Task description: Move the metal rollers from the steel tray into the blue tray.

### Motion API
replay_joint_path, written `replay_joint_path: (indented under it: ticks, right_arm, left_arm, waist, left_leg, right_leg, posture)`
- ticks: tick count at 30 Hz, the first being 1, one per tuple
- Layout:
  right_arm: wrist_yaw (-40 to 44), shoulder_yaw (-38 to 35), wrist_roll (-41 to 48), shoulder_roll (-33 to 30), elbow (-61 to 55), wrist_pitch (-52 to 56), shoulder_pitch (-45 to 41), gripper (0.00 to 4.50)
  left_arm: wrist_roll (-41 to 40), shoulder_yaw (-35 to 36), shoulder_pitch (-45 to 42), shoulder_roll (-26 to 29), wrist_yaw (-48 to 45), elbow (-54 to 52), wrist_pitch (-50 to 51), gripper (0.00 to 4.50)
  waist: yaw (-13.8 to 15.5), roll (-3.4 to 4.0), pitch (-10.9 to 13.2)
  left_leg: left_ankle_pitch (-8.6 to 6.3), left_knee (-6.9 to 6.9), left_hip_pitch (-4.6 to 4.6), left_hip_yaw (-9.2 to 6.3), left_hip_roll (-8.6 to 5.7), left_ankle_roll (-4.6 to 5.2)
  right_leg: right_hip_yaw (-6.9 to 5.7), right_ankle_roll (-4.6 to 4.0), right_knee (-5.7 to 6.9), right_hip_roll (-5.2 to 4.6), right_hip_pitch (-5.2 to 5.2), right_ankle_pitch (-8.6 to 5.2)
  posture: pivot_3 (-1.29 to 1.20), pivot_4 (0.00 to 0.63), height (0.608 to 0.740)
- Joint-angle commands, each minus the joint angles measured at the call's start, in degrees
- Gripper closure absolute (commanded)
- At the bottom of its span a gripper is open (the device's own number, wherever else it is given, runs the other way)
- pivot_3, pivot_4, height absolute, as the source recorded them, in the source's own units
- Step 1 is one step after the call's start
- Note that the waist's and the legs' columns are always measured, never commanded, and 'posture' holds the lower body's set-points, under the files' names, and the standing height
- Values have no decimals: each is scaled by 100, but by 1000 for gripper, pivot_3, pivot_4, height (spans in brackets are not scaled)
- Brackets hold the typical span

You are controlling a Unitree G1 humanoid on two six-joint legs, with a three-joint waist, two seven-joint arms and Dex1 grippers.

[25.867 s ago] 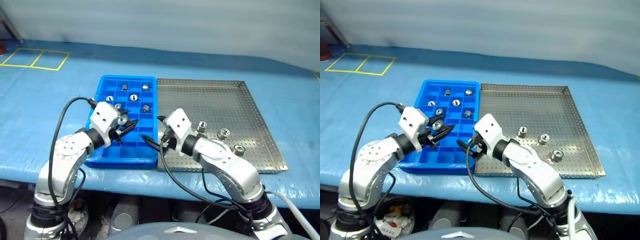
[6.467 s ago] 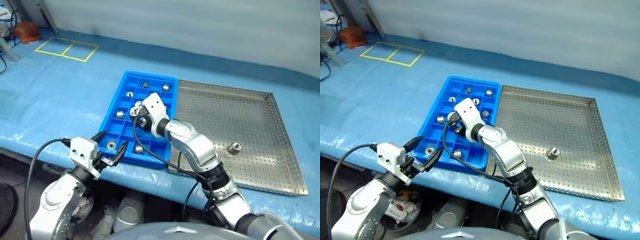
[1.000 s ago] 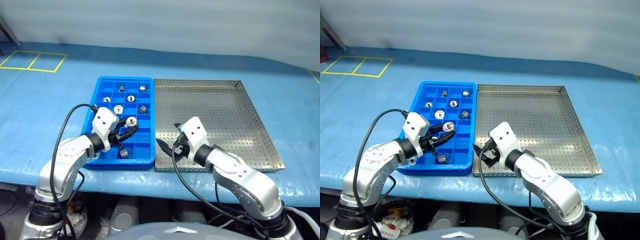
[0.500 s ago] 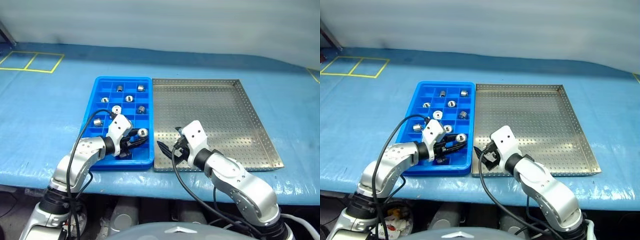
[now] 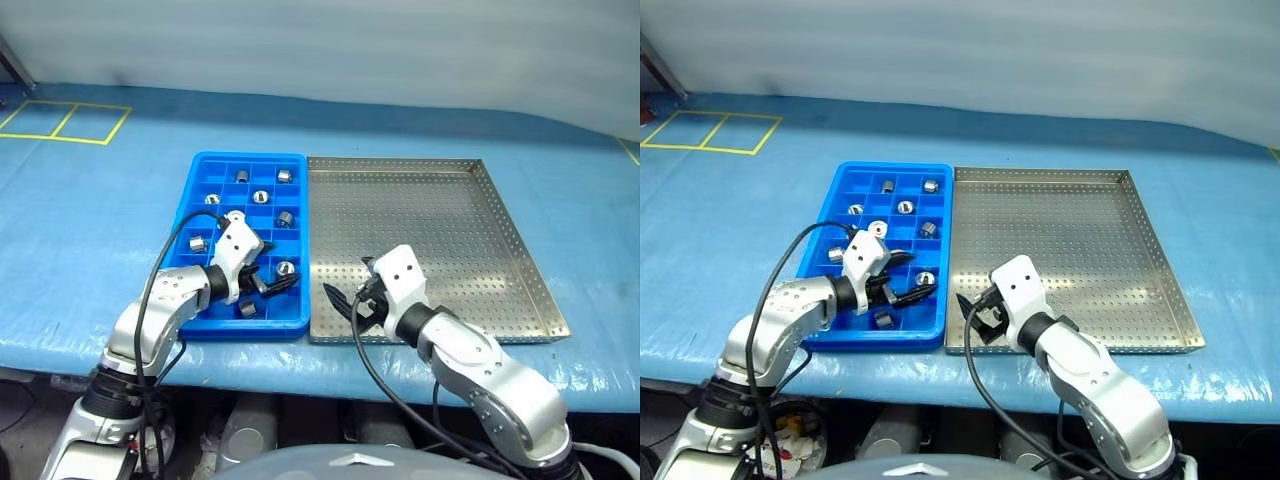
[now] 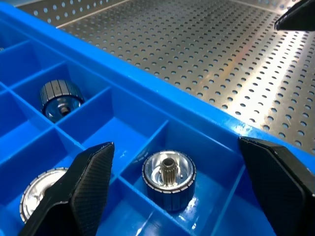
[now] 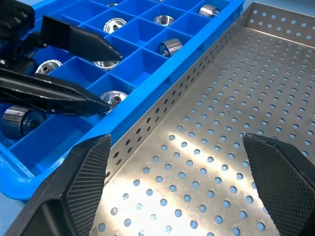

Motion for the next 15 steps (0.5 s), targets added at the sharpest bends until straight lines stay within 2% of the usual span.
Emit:
replay_joint_path:
  ticks: [1,5,8,15]
  right_arm:
    - [176,-540,-28,-244,-216,-65,90,0]
    - [293,-1008,-105,-464,-77,-142,323,0]
    - [258,-1215,-141,-392,38,-171,389,0]
    - [290,-933,-256,-197,100,-171,158,0]
  left_arm:
    - [-155,434,4,-79,163,-369,-366,47]
    - [-145,583,315,-56,291,-612,-556,47]
    - [-224,637,570,-199,494,-807,-507,47]
    - [-246,515,759,-219,557,-955,-507,47]
  waist:
    - [-14,0,0]
    - [-47,1,-1]
    - [-48,1,0]
    - [-27,1,0]
  left_leg:
    - [0,0,0,0,1,0]
    - [0,-7,3,2,1,0]
    - [0,-11,4,2,1,0]
    - [5,3,6,2,2,2]
  right_leg:
    - [0,0,0,1,0,0]
    - [0,-1,1,3,-1,-1]
    - [1,-3,0,3,-1,-1]
    - [0,1,7,4,1,1]
  posture:
    - [164,150,740]
    - [160,150,740]
    - [172,150,740]
    - [198,150,740]
